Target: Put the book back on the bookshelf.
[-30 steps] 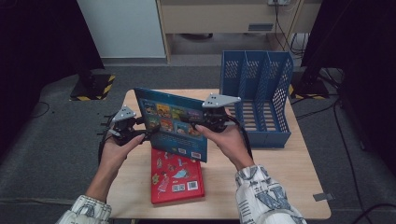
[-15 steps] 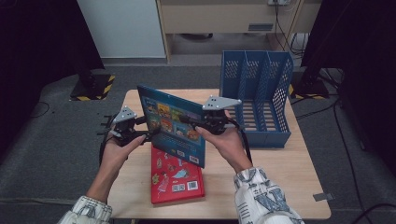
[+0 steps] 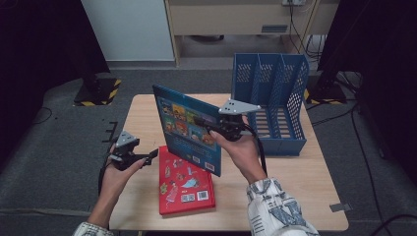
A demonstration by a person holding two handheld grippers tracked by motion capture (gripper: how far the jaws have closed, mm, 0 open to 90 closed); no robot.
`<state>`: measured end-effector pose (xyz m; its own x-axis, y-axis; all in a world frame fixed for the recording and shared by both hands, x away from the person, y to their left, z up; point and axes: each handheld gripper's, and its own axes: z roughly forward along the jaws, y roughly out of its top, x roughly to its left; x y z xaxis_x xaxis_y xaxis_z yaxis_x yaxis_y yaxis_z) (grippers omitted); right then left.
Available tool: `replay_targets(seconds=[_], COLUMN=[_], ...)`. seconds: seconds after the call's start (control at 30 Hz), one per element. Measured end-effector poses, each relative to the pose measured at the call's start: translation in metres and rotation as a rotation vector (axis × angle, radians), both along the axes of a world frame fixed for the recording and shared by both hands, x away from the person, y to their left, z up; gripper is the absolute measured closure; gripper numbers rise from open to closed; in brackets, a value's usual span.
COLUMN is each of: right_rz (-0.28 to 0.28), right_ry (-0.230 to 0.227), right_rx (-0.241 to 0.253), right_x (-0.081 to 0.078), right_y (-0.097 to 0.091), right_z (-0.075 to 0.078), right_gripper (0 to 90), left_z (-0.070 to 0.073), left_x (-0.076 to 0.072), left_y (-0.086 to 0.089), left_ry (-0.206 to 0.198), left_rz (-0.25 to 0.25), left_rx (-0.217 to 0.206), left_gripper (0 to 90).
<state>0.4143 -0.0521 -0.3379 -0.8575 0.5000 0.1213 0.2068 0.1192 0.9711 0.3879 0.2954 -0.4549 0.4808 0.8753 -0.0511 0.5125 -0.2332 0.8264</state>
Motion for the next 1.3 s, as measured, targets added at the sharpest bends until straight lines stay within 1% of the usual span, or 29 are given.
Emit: replay_targets(seconds=[0.07,0.13,0.27,0.37,0.43,0.5,0.6,0.77,0.87,0.97,1.13,1.3], right_rz=[-0.009,-0.016,-0.031,-0.044,-0.056,-0.063,-0.073,-0.094,-0.113,-0.134,-0.164,-0.190], right_ry=[-0.001,-0.002,-0.006,-0.009,-0.009,-0.007,-0.011,-0.013,-0.011,-0.013,-0.014,-0.015], right_rx=[0.000,-0.001,-0.005,-0.004,0.001,0.003,0.001,0.008,0.013,0.015,0.024,0.047], right_x=[0.000,-0.001,-0.002,-0.003,-0.003,-0.003,-0.003,-0.003,-0.002,-0.001,0.000,0.001], right_y=[0.000,0.000,0.000,-0.002,-0.003,-0.004,-0.006,-0.012,-0.016,-0.020,-0.030,-0.039], right_z=[0.001,0.003,0.007,0.010,0.011,0.013,0.016,0.022,0.026,0.030,0.037,0.046], right_gripper=[83.4,83.4,83.4,83.4,83.4,83.4,83.4,83.4,83.4,83.4,83.4,83.4], left_z=[-0.013,-0.022,-0.034,-0.044,-0.047,-0.050,-0.054,-0.059,-0.062,-0.064,-0.066,-0.067], left_x=[-0.003,-0.005,-0.008,-0.009,-0.009,-0.008,-0.008,-0.007,-0.006,-0.006,-0.006,-0.005], left_y=[0.008,0.014,0.023,0.024,0.023,0.025,0.029,0.035,0.037,0.038,0.038,0.038], left_ry=[0.010,0.029,0.067,0.107,0.115,0.129,0.154,0.176,0.198,0.213,0.220,0.228], left_rz=[0.029,0.041,0.071,0.091,0.078,0.089,0.104,0.132,0.136,0.139,0.140,0.135], left_rx=[0.005,0.022,0.050,0.084,0.127,0.151,0.159,0.155,0.163,0.170,0.176,0.185], left_gripper=[9.5,9.2,7.5,5.1,2.6,2.7,3.1,3.4,3.4,3.4,3.5,3.5])
